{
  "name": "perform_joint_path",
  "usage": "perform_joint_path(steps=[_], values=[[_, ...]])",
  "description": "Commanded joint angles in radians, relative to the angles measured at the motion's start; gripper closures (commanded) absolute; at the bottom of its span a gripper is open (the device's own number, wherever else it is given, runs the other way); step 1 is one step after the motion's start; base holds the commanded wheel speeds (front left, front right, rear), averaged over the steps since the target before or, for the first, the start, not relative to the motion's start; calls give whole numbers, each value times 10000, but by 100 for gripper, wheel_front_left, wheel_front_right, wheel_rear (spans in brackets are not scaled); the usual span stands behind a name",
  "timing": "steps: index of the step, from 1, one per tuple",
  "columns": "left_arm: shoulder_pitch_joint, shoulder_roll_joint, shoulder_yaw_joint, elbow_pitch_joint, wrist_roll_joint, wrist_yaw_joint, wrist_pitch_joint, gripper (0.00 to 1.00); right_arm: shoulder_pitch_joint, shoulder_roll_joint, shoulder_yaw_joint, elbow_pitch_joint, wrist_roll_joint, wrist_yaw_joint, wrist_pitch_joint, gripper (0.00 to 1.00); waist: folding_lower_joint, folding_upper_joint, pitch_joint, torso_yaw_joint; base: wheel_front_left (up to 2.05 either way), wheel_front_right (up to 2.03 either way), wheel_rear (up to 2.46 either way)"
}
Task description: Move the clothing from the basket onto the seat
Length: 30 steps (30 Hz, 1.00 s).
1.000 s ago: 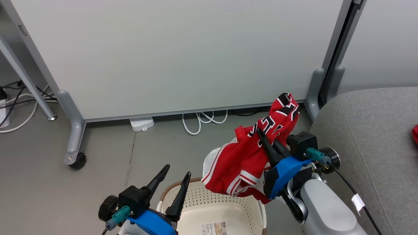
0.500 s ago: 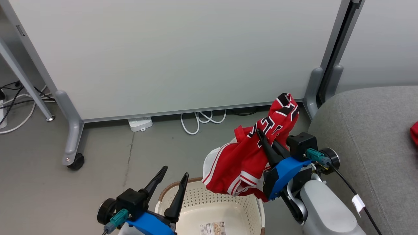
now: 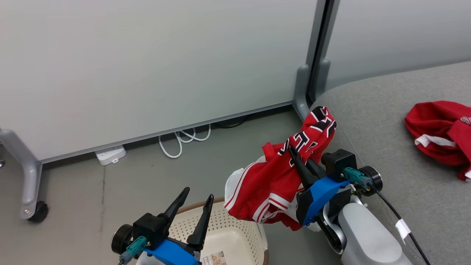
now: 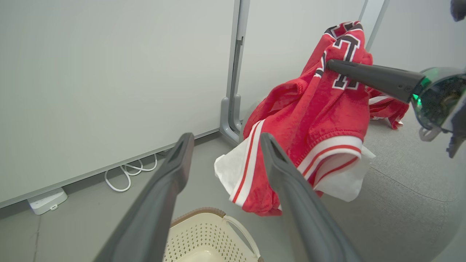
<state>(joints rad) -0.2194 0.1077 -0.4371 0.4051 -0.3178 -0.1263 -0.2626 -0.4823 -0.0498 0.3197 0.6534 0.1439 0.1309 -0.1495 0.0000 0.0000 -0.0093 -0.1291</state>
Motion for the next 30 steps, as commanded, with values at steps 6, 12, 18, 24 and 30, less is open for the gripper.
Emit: perform_joint_path(steps=[6, 12, 18, 24, 30], values=[[5, -48, 9, -81, 43, -50, -33, 0, 95, -10, -6, -75, -105, -3, 32, 100, 0, 0, 159, -1532, 0, 0, 0], [-40, -4, -26, -110, 24, -53, -32, 0, 113, -8, -26, -147, -147, -3, 60, 100, 0, 0, 245, -2569, 0, 0, 0], [17, -13, -33, -134, 3, -54, -33, 0, 208, -7, -93, -144, -206, -3, 101, 100, 0, 0, 252, -3390, 0, 0, 0], [27, -20, -13, -108, -9, -55, -32, 0, 241, -7, -89, -173, -204, -3, 98, 100, 0, 0, 258, -3866, 0, 0, 0], [-85, -6, -82, -104, -14, -55, -32, 0, 280, -7, -187, -229, -211, -3, 90, 100, 0, 0, 319, -3955, 0, 0, 0]])
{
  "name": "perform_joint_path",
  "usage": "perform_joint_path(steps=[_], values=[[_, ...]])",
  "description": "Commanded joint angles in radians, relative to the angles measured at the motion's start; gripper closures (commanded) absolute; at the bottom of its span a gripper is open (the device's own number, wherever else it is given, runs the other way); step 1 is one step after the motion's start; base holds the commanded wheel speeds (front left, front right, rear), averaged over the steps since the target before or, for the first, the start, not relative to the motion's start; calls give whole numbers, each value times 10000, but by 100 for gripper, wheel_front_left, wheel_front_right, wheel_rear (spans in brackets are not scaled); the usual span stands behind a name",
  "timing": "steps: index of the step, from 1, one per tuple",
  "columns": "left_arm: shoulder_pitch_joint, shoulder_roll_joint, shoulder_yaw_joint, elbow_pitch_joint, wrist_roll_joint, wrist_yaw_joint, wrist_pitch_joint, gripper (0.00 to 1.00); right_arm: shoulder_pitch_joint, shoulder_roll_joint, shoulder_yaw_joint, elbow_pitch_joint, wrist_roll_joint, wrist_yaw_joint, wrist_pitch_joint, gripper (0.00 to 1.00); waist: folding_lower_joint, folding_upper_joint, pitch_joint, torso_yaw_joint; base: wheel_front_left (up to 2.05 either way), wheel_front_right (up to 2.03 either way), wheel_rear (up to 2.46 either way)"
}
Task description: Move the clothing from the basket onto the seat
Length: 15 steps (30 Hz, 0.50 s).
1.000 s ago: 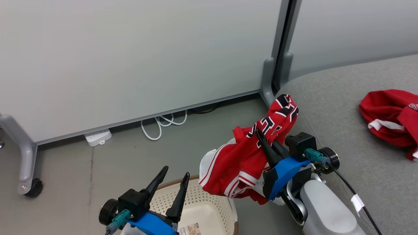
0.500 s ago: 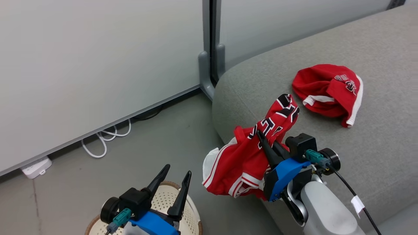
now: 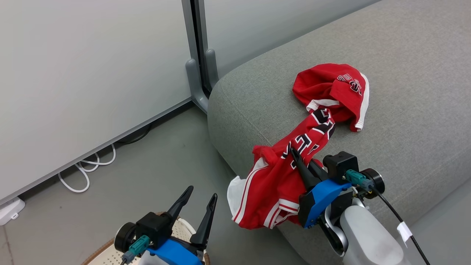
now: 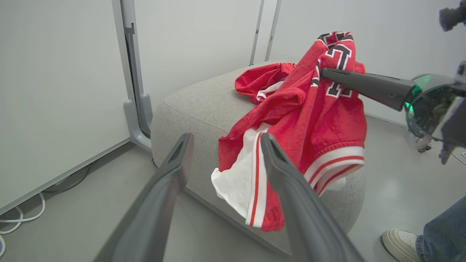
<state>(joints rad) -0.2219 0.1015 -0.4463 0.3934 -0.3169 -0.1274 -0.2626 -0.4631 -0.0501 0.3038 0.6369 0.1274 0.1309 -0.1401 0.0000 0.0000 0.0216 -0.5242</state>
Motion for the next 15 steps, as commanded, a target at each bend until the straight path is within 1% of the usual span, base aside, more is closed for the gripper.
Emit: perform_joint_path(steps=[1, 7, 10, 15], values=[[-68, 63, 6, 16, -36, -44, -33, 0, 100, -3, -36, -75, -43, -3, 0, 100, 0, 0, 14, -6, 0, 0, 0], [-96, 72, 17, 56, -17, -44, -32, 0, 90, -5, -97, -124, -5, -3, 27, 100, 0, 0, 78, 52, 0, 0, 0], [-208, 122, 29, 11, 24, -44, -32, 0, -160, -3, -213, -138, 197, -3, 72, 100, 0, 0, 264, 143, 0, 0, 0], [-379, 273, 117, -139, 158, -44, -33, 0, -1129, -2, -924, -141, 275, -3, 297, 100, 0, 0, 902, 236, 0, 0, 0]])
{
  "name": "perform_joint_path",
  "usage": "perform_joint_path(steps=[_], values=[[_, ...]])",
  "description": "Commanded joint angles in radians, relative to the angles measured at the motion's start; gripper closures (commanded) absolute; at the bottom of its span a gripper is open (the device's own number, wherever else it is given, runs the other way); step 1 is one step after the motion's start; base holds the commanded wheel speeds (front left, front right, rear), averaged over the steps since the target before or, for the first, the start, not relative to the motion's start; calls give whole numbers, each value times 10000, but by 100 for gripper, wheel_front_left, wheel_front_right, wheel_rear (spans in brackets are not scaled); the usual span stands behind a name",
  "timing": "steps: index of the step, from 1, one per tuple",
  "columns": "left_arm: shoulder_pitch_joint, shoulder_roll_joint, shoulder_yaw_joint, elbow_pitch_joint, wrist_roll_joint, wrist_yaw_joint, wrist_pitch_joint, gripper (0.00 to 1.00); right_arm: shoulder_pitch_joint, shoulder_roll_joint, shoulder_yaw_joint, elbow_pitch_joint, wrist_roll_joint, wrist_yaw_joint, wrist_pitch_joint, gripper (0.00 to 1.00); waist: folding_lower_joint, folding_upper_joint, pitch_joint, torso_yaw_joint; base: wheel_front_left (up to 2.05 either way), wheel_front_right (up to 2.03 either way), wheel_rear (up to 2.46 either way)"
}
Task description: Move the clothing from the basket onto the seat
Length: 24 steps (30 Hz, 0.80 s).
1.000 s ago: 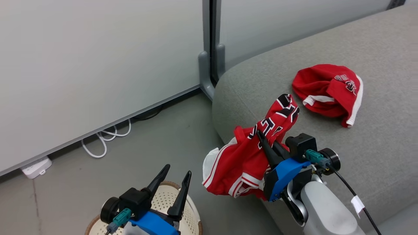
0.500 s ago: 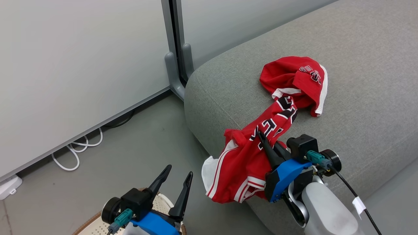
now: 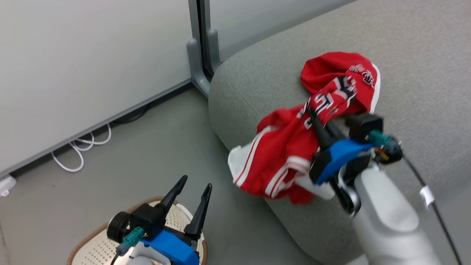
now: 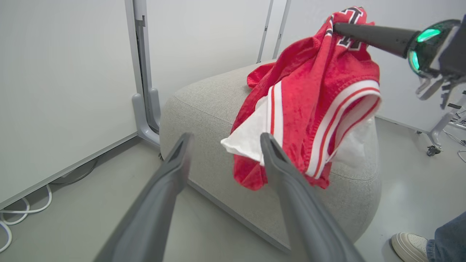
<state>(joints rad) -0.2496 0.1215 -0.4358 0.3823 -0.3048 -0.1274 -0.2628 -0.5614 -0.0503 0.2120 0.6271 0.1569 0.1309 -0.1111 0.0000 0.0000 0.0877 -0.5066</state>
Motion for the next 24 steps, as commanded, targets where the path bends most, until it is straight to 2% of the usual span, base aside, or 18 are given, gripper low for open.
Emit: perform_joint_path(steps=[1, 7, 11, 16, 18, 24], values=[[-192, 117, -2, -67, 91, -44, -31, 0, -421, 0, -228, -24, -80, -3, 56, 100, 0, 0, 426, 96, 0, 0, 0], [-935, 488, -325, -297, 273, -44, -31, 0, -2373, -722, -1464, -116, -26, -3, 460, 100, 0, 0, 1778, 529, 0, 0, 0], [-1653, 667, -642, -460, 335, -43, -31, 0, -3703, -1742, -2399, -312, 68, -3, 719, 100, 0, 0, 2743, 926, 0, 0, 0], [-2612, 1032, -1116, -733, 348, -43, -31, 0, -4924, -3214, -3428, -544, -295, -3, 1008, 100, 0, 0, 4005, 1422, 0, 0, 0], [-2970, 1198, -1163, -871, 376, -43, -30, 0, -5186, -3590, -4012, -509, -556, -5, 872, 100, 0, 0, 4460, 1527, 0, 0, 0], [-3715, 1592, -1326, -1200, 472, -43, -14, 0, -4748, -3626, -5381, 361, -1000, -5, 333, 100, 0, 0, 5417, 1816, 0, 0, 0]])
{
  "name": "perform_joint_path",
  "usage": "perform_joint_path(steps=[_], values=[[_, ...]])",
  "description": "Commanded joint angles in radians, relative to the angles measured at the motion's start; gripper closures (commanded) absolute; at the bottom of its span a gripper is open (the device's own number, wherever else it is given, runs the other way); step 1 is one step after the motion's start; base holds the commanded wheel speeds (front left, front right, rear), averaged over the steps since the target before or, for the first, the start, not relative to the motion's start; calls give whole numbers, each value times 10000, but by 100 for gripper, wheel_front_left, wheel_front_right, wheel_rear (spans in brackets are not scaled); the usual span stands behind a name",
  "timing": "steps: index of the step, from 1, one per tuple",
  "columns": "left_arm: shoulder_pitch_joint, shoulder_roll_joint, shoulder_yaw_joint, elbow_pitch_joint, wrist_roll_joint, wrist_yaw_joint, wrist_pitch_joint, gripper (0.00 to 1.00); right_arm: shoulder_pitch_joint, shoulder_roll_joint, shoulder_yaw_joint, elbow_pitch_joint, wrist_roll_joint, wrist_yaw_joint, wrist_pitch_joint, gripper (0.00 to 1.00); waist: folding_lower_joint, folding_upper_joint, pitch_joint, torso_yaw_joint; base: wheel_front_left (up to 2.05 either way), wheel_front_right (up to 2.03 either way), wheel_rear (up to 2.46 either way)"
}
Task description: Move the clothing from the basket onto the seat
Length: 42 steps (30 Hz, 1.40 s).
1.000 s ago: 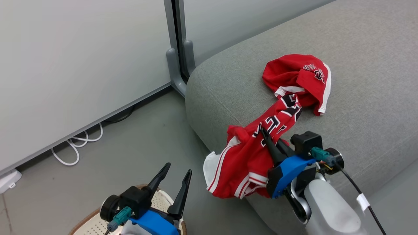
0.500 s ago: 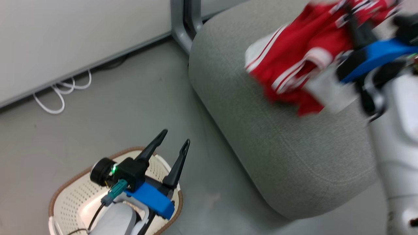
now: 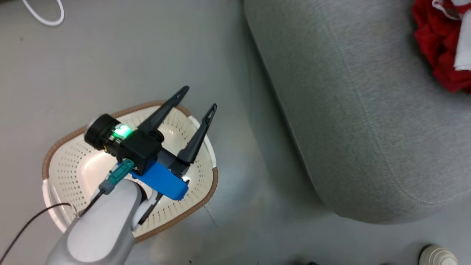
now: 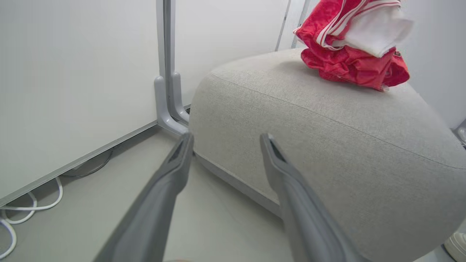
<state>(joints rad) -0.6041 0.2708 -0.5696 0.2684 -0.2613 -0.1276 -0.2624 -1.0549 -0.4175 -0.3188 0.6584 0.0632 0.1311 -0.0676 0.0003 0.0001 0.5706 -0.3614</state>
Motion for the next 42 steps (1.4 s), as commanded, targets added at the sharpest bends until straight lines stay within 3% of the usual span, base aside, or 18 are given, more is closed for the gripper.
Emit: perform_joint_path(steps=[1, 7, 12, 13, 14, 15, 21, 29, 35, 42], values=[[-249, 154, 20, -99, 65, -41, -4, 0, 321, 139, -236, 253, -160, -6, -194, 100, -3, -1, 696, 377, 0, 0, 0], [-439, 336, -7, -303, 172, 14, 51, 0, 759, 738, -1054, 1659, -549, -6, -1137, 100, -3, -1, 960, 409, 0, 0, 0], [-360, 273, -55, -189, 120, 94, 37, 0, 779, 862, -1287, 2397, -929, -5, -1551, 100, -3, -1, 750, 461, 0, 0, 0], [-289, 251, -50, -149, 91, 117, 28, 0, 788, 883, -1289, 2492, -975, -5, -1604, 87, -3, -1, 671, 475, 0, 0, 0], [-215, 224, -42, -104, 100, 157, 16, 0, 786, 911, -1276, 2604, -1041, -6, -1623, 35, -3, -1, 585, 493, 0, 0, 0], [-133, 187, -56, -43, 92, 190, 6, 0, 810, 926, -1199, 2696, -1125, -5, -1640, 0, -3, -1, 482, 516, 0, 0, 0], [359, -218, 50, 320, -222, 239, -27, 0, 1151, 899, -798, 2943, -1259, -6, -1798, 0, -3, -1, -426, 814, 0, 0, 0], [1641, -937, 796, 534, -554, 183, -31, 0, 2699, 914, 269, 2359, -1297, -6, -1900, 0, -3, -1, -2338, 1465, 0, 0, 0], [2783, -1345, 1582, 699, -586, 136, -32, 0, 4302, 1148, 1052, 1046, -1081, -6, -1743, 0, -3, -1, -3813, 2019, 0, 0, 0], [3972, -1630, 2480, 783, -628, 94, -33, 0, 6511, 1581, 1559, -1490, -572, -5, -923, 0, -3, -1, -5038, 2719, 0, 0, 0]])
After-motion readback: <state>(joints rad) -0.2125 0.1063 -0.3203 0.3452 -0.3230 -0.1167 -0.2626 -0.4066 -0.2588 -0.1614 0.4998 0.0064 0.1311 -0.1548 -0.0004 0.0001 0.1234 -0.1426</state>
